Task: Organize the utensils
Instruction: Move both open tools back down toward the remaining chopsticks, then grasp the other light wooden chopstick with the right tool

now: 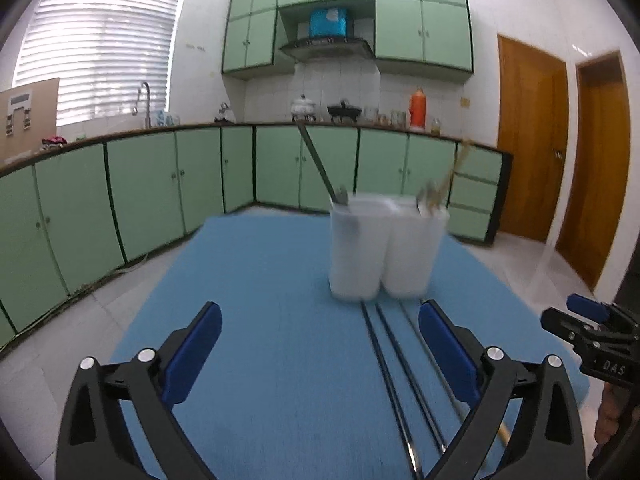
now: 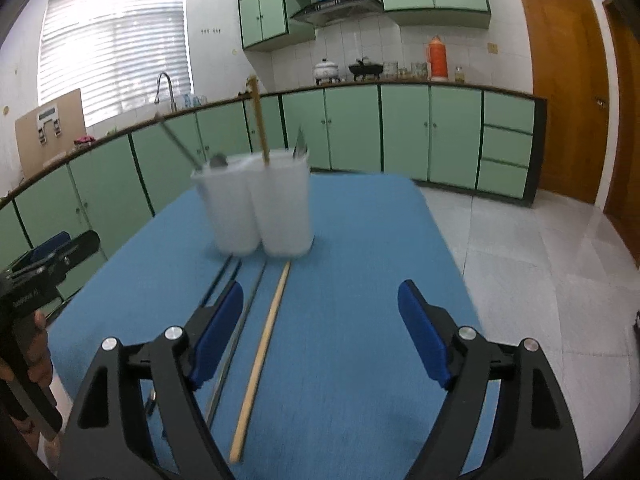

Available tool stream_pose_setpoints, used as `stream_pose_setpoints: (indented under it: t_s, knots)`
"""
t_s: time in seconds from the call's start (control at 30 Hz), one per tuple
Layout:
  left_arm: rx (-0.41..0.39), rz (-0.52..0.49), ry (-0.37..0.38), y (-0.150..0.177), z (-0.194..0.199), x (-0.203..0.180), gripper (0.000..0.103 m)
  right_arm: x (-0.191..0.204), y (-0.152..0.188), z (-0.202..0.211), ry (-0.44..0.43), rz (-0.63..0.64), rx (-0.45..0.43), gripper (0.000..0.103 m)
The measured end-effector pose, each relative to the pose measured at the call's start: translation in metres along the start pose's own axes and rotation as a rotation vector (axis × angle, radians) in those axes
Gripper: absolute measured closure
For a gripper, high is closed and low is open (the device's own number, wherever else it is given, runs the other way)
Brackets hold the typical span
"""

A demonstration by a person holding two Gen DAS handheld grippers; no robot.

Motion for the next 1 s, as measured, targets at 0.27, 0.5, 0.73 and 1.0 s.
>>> stream_pose_setpoints:
  t_s: [0.27,0.5,0.73,1.0]
  knots:
    - [0.095,0.008,-0.010,0.055,0.022,-0.001,0.006,0.027,0.046,0.022,-0.023,0.012,0.065,0.027]
    - [0.115,0.025,-0.026,0.082,0.033,0.004,0.007,0.045,0.069,0.029,-0.032,0.029,0.082,0.035]
    - [0.140,0.007,-0.050,0.097,0.038,0.009,0.014,0.061,0.086,0.025,-0.037,0.066,0.117,0.052]
    - [0.170,-0.010,-0.053,0.111,0.040,0.009,0.019,0.072,0.090,0.017,-0.047,0.081,0.160,0.066]
Point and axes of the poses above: each gripper's, at about its wrist camera, not at the fingertips, and z roughly against the way its jaws point, x to its left, y to its underside, the point moved 10 cm from there along -z, roughly the way its jaws point, and after that the axes turned 12 degrees about z, right-handed, at the moved point
